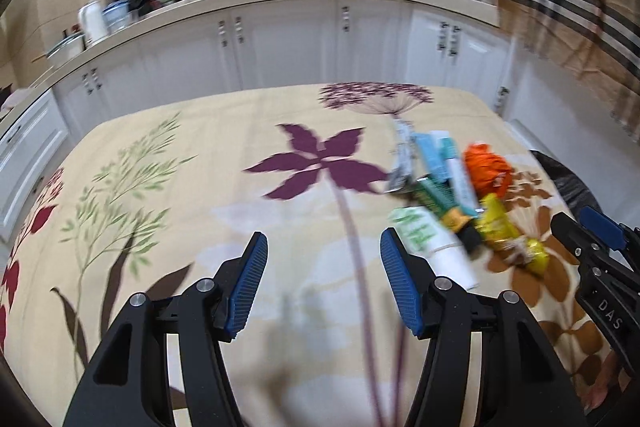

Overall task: Collect trash
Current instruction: 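Move the right gripper to the yellow string-tied wrapper and grasp it, then grasp the white paper roll with green print with the left gripper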

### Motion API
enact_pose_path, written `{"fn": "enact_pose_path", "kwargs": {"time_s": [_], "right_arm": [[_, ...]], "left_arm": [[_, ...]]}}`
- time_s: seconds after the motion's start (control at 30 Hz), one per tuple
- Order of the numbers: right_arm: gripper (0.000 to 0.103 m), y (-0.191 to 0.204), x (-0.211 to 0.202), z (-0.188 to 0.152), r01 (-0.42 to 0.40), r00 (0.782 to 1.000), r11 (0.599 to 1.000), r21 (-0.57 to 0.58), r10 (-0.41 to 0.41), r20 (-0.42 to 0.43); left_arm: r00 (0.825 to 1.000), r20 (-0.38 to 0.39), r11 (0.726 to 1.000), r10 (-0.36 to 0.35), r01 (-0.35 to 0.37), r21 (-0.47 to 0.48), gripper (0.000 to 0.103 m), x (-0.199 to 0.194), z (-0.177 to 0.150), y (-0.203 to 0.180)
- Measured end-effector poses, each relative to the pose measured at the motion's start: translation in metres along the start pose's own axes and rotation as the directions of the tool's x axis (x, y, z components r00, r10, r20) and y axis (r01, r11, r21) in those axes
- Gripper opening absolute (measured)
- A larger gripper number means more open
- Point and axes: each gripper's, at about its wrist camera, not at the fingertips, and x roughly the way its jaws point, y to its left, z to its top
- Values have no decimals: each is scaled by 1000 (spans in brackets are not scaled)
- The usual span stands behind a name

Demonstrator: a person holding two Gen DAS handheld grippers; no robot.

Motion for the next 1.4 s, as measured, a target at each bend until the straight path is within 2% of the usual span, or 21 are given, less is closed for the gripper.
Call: {"fn": "enact_pose_path", "kwargs": {"time_s": [0.27, 0.47, 0.53, 0.57, 0.6, 0.63, 0.7, 0.87, 1.4], "right_arm": [[51, 30, 15, 2, -51, 996, 997, -63, 46, -70], [51, 32, 32, 1, -61, 986, 996, -67, 49, -160], [45, 32, 36, 0, -65, 982, 996, -67, 51, -181], [35, 33, 37, -1, -68, 981, 995, -69, 54, -188], [29, 33, 38, -1, -70, 979, 995, -72, 55, -194], [28, 34, 38, -2, -78, 978, 994, -76, 62, -200], [22, 36, 37, -3, -85, 977, 993, -84, 67, -200], [17, 35, 28, -6, -99, 980, 991, -88, 82, -181], [17, 7, -9, -4, -124, 988, 992, -24, 121, -91]], "left_arm": [[998, -25, 996, 56, -57, -62, 58, 4, -7, 39], [998, -38, 995, 53, -56, -88, 58, 6, -11, 51], [998, -41, 995, 44, -47, -88, 58, 7, -12, 51], [998, -41, 995, 39, -42, -87, 58, 7, -12, 50], [998, -41, 996, 36, -40, -86, 58, 7, -12, 49], [999, -42, 996, 34, -37, -85, 58, 8, -12, 48], [999, -44, 996, 26, -30, -82, 58, 8, -13, 46], [999, -42, 998, 15, -18, -68, 58, 7, -13, 36], [998, -26, 998, -65, 65, 11, 60, -5, -7, -21]]}}
